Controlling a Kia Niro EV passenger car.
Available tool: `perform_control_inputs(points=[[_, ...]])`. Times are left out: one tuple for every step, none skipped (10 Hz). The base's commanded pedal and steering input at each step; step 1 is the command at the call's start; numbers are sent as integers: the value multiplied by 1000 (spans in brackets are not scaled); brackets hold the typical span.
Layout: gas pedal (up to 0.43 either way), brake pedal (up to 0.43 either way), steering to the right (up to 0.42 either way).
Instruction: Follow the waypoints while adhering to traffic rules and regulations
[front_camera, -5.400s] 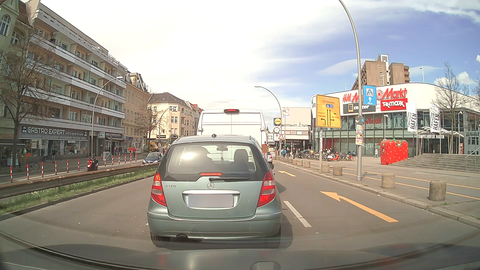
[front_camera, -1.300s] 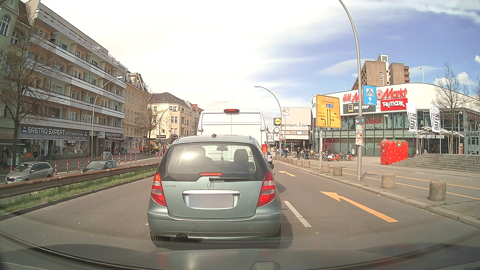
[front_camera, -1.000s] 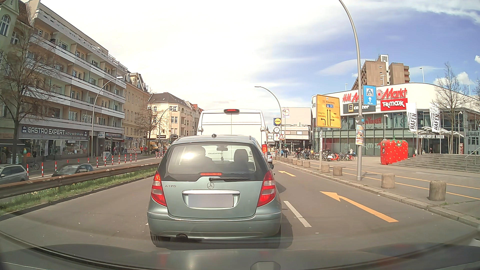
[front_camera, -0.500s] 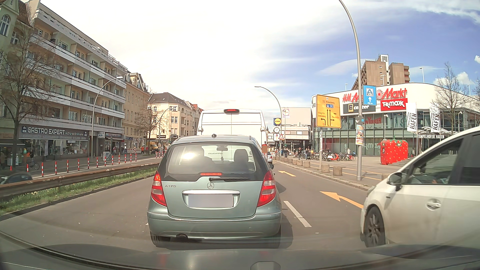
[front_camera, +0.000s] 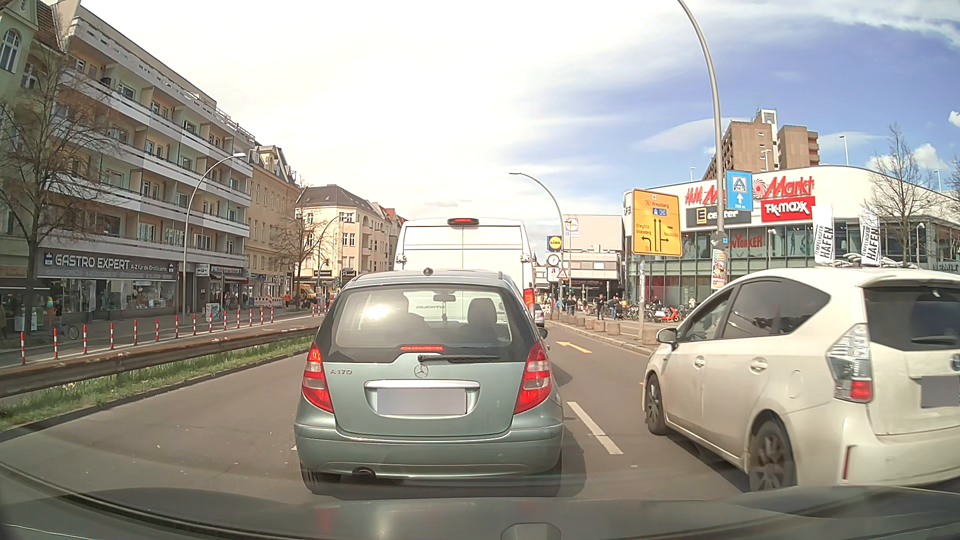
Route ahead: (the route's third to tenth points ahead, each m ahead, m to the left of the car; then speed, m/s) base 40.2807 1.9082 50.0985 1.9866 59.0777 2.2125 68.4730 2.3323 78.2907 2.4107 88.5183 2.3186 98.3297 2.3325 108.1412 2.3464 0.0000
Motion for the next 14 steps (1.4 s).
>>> perform_control_inputs(points=[[0,415,-12],[0,415,-12],[0,415,-12],[0,415,-12],[0,415,-13],[0,415,-12],[0,415,-12],[0,415,-12],[0,415,-12],[0,421,-12],[0,415,-12],[0,415,-12],[0,415,-12],[0,421,-12]])
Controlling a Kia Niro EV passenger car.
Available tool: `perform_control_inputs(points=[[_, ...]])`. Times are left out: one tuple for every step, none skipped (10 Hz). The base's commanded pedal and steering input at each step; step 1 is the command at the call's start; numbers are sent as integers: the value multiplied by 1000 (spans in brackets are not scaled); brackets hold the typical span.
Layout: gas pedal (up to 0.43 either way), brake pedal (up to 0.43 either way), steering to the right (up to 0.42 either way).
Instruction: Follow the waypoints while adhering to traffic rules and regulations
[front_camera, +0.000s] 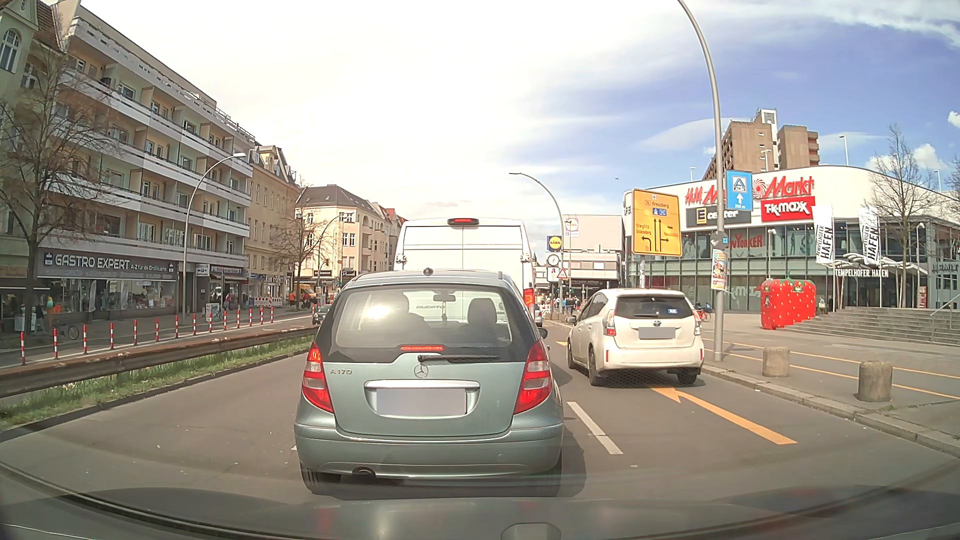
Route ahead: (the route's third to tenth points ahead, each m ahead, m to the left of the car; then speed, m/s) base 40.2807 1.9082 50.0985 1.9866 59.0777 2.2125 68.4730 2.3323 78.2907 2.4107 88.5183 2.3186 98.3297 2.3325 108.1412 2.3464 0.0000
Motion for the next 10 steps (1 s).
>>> perform_control_inputs(points=[[0,415,-12],[0,415,-12],[0,415,-12],[0,415,-12],[0,415,-12],[0,415,-12],[0,415,-12],[0,415,-12],[0,415,-13],[0,415,-13]])
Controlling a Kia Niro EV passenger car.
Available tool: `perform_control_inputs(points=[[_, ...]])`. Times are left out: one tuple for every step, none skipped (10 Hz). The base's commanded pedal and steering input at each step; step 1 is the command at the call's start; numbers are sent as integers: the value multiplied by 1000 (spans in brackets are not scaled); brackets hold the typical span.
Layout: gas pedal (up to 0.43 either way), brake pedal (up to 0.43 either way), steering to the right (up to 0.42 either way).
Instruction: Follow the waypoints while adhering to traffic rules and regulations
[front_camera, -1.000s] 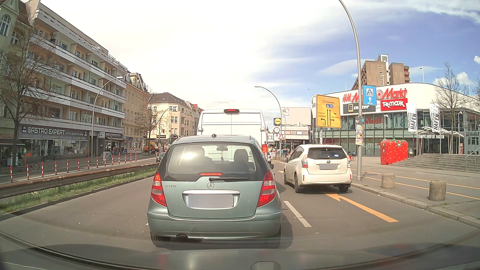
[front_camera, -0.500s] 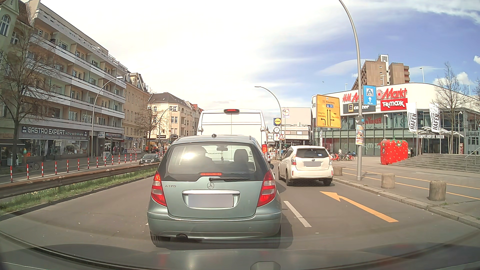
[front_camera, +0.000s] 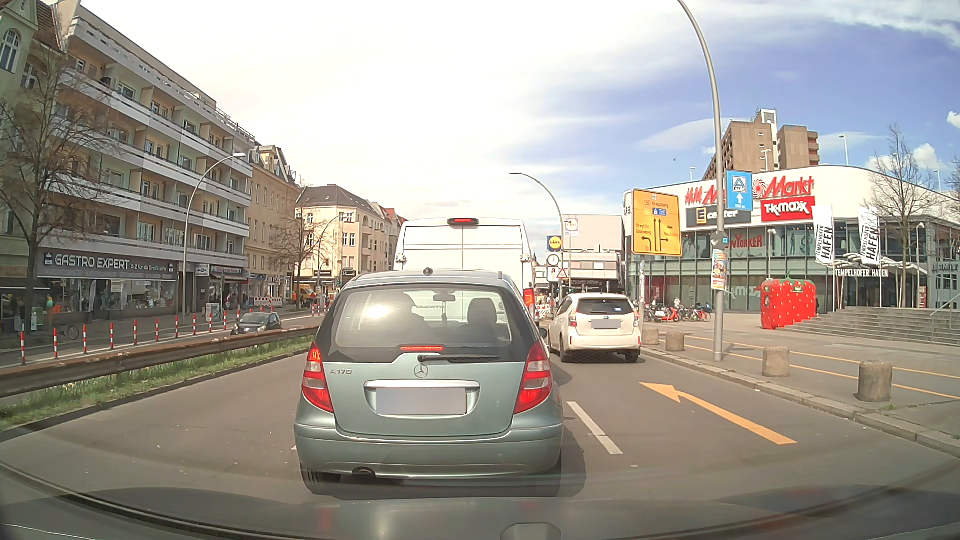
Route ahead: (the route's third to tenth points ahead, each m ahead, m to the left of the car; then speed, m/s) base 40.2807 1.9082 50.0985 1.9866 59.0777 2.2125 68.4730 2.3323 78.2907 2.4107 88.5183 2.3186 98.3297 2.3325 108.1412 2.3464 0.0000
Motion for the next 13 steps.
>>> perform_control_inputs(points=[[0,415,-12],[0,415,-12],[0,415,-12],[0,415,-12],[0,415,-12],[0,415,-12],[0,415,-12],[0,415,-12],[0,415,-12],[0,415,-12],[0,415,-12],[0,421,-13],[0,415,-12]])
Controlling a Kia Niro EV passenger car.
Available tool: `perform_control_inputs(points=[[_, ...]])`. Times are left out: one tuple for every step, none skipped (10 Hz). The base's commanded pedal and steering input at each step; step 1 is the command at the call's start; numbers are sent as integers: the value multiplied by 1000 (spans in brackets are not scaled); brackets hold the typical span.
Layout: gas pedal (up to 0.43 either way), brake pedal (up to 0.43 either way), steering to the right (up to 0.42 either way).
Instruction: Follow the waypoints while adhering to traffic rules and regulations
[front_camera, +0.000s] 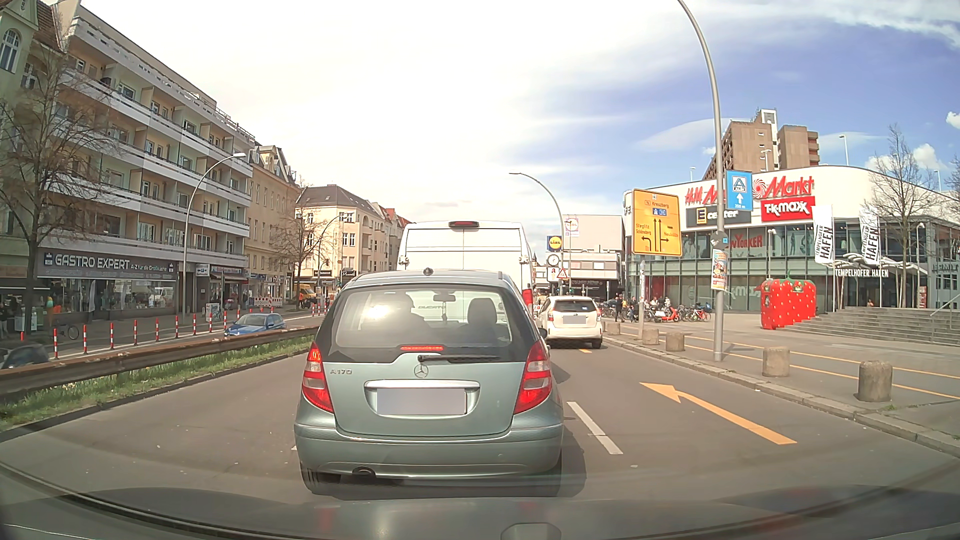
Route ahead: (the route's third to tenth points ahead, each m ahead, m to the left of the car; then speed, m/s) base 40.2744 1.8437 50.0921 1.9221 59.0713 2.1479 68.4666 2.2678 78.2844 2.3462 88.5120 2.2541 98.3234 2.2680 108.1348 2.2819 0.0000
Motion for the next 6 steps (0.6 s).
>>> perform_control_inputs(points=[[0,415,-12],[0,415,-13],[0,415,-12],[0,415,-12],[0,421,-12],[0,421,-13]])
